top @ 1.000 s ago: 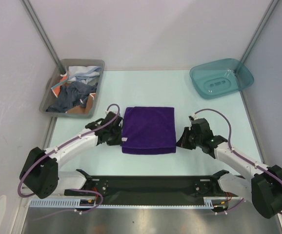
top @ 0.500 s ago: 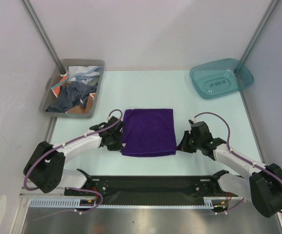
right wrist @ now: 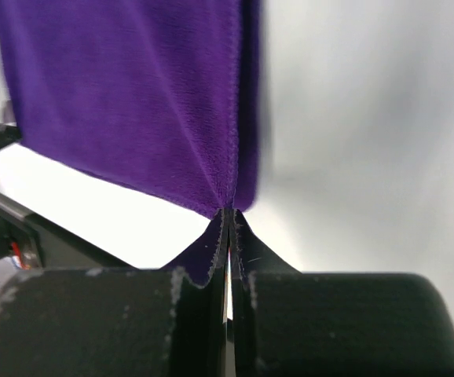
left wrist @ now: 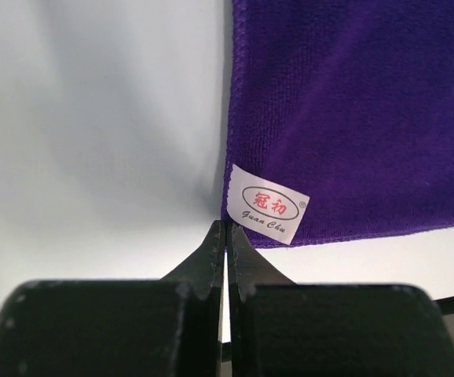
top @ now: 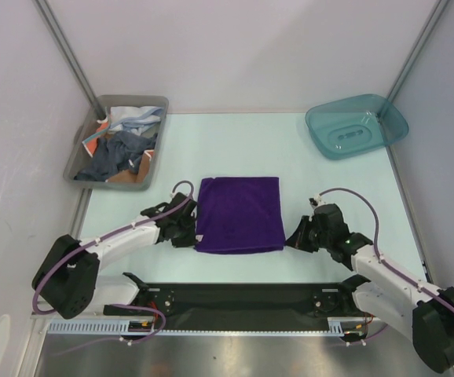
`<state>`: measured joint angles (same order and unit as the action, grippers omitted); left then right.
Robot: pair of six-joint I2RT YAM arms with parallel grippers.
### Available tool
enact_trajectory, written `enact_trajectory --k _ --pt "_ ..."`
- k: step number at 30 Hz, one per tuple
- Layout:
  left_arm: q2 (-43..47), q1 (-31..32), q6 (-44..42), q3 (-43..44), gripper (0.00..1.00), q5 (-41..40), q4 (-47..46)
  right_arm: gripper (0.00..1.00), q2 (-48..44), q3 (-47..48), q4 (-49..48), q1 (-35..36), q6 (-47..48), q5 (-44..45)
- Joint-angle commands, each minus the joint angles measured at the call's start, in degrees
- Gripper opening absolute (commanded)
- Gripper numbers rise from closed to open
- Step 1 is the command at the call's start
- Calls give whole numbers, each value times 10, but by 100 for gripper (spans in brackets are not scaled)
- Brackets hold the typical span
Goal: Fold and stack the towels
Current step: Fold the towel
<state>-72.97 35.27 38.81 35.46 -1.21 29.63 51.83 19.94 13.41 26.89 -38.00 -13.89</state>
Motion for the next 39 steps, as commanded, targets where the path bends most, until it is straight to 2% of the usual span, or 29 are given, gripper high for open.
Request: enact_trajectory --k 1,6,9,14,21,27,34,35,37,38,39 --pt "5 5 14 -16 0 -4 -10 0 1 -17 2 1 -10 10" --pt "8 5 15 -24 0 1 -16 0 -9 -29 -1 0 -9 15" --pt "16 5 11 2 0 -4 7 0 -15 -1 3 0 2 5" --pt "61 9 13 57 0 -6 57 0 -26 65 81 -6 19 6" --pt "66 13 29 -10 0 22 23 0 -76 3 103 -7 5 -6" --pt "44 16 35 -59 0 24 -18 0 -59 -32 75 -6 -22 -3" --pt "5 25 37 -68 0 29 -45 0 -45 -44 45 -4 -27 -11" --pt "-3 25 36 -60 0 26 -41 4 -45 -43 42 -4 -24 -14" --pt "-10 25 33 -50 22 16 -25 13 -46 -38 39 -4 -23 -17" --pt "-13 25 29 -31 31 14 -4 21 -47 -26 42 -4 -23 -16" --pt "-13 25 27 -20 39 -3 9 25 -47 -17 54 -4 -21 -12"
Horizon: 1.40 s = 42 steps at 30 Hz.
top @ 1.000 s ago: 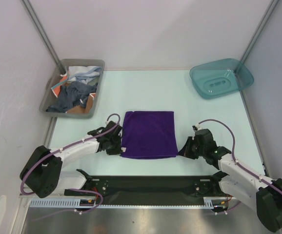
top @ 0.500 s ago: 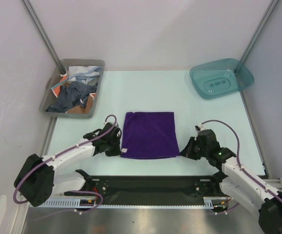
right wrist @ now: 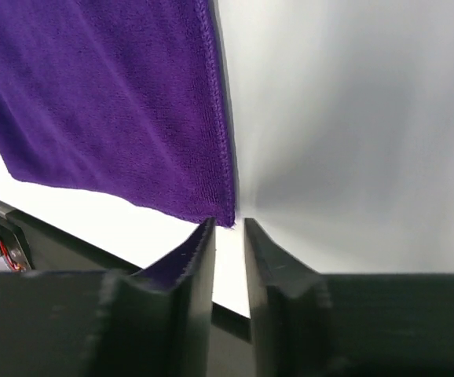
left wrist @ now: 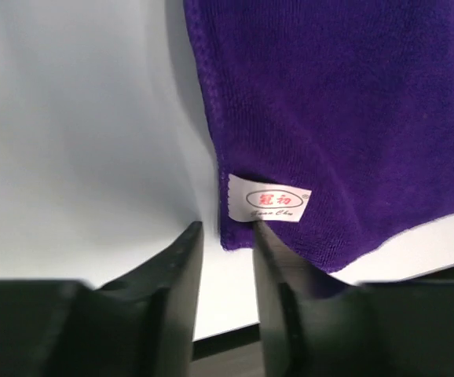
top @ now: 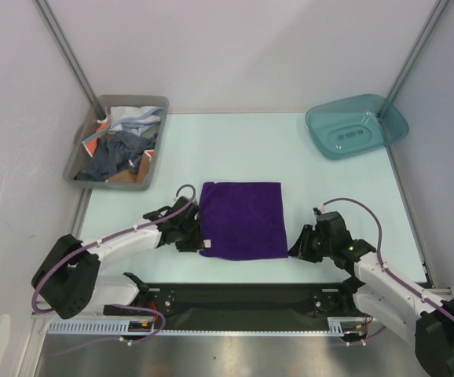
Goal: Fold and stack the towels
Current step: Fold the towel
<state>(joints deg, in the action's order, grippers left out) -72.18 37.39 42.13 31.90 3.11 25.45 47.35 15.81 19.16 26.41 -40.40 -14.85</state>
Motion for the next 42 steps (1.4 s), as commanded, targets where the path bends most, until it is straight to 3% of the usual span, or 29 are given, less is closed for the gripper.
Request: enact_trajectory --k 1,4,7,10,12,14,20,26,34,42 --pt "-20 4 -10 29 41 -67 66 28 -1 35 5 0 6 9" --pt "-14 1 -24 98 52 -131 130 37 17 97 33 -10 27 35" --pt "-25 -20 -51 189 57 -145 156 42 65 168 -2 -46 85 25" --pt "-65 -62 -120 271 61 -112 97 43 170 257 -50 -89 182 -25" --pt "-101 -100 -186 315 61 -62 39 43 228 316 -47 -102 243 -43" --pt "-167 -136 -216 372 58 -38 37 45 312 394 -36 -121 314 -66" --pt "-278 -201 -271 430 56 54 -17 47 482 533 -11 -188 421 -180" --pt "-368 -209 -344 503 55 119 -2 53 594 633 83 -192 528 -254" --pt "-451 -210 -389 559 54 118 34 54 727 742 171 -192 615 -278" --pt "-479 -210 -397 559 48 143 29 49 782 766 193 -193 646 -312"
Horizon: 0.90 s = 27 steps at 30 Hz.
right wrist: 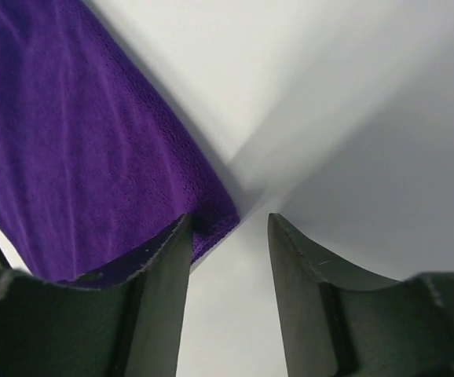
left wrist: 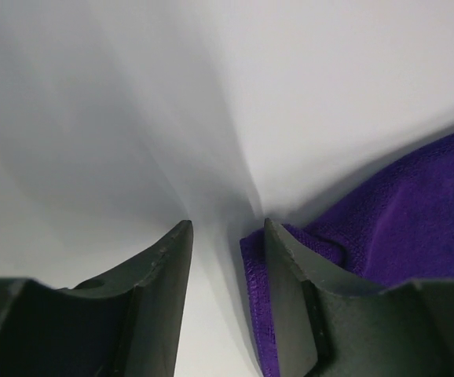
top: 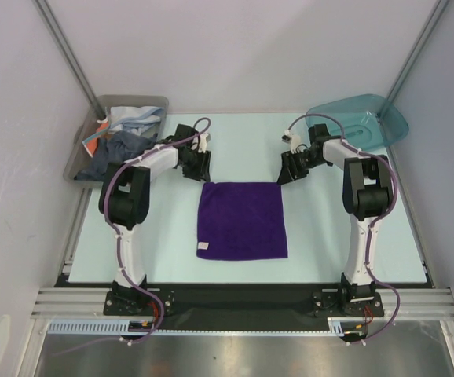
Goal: Fold and stack the towels
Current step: Fold the towel
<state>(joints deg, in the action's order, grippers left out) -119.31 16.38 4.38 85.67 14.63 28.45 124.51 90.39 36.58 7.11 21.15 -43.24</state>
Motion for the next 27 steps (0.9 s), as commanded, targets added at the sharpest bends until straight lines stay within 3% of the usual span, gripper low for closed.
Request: enact_trajectory --k 1,4,5,6,8,9,16,19,23,25,27 --pt "-8 1 -19 22 46 32 -1 48 12 18 16 -2 29 -29" --pt "-17 1 -17 29 34 37 1 41 15 15 4 -9 26 -44" --pt "-18 0 -19 34 29 38 5 28 15 13 -1 -10 21 -48" --pt "-19 1 -19 36 14 36 6 21 14 10 -14 -16 13 -55" --pt "-20 1 -13 44 0 22 15 6 11 1 -44 -22 -2 -58" --pt "-16 0 -11 44 0 23 14 3 7 -6 -49 -28 -12 -61" --pt "12 -25 47 26 0 -22 7 0 -8 -22 -81 -47 -39 -52" --pt "28 -33 77 8 0 5 -12 0 -8 -21 -82 -47 -44 -60" --pt "31 -33 87 11 35 34 -23 0 -7 -21 -82 -47 -48 -55" --pt "25 -33 92 16 43 69 -25 0 -6 -21 -83 -47 -51 -50" --pt "17 -33 97 19 44 93 -27 0 -5 -21 -85 -46 -52 -50"
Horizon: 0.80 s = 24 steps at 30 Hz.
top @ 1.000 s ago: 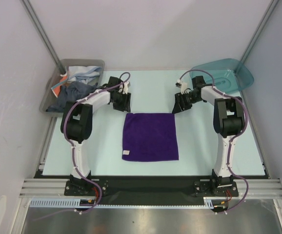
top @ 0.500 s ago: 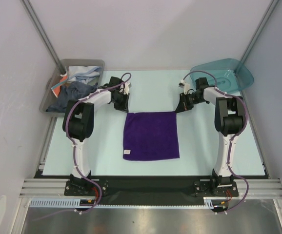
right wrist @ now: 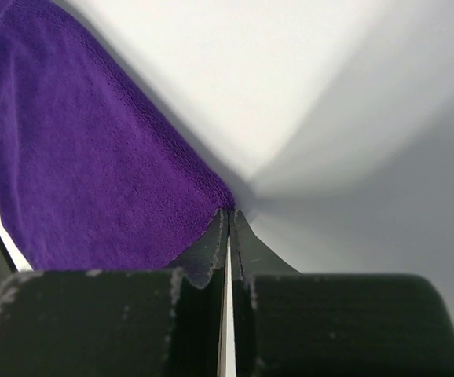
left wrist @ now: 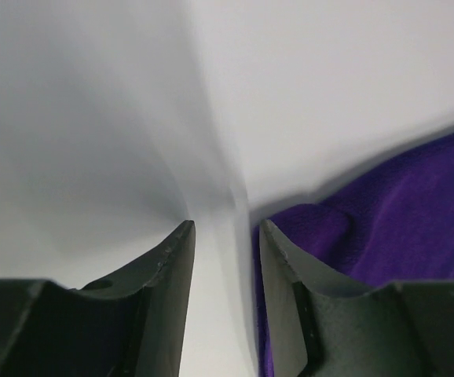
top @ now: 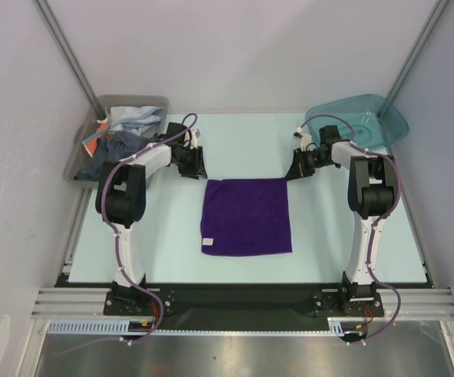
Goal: Fold and stack the towels
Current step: Fold the towel
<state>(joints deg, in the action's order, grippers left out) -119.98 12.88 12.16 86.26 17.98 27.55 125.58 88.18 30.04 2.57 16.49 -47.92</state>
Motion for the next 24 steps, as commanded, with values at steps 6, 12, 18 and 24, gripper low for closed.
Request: enact_trajectory --k 6,12,18,24 --pt "13 3 34 8 45 91 -32 0 -15 4 -22 -1 -8 -2" --pt "0 4 37 8 38 112 -33 0 -14 2 -24 -1 -12 -3" --pt "-12 6 44 22 35 113 -4 0 -14 4 -27 -1 -15 -2" --pt "-24 9 47 35 34 80 25 0 -17 5 -31 -1 -20 -2"
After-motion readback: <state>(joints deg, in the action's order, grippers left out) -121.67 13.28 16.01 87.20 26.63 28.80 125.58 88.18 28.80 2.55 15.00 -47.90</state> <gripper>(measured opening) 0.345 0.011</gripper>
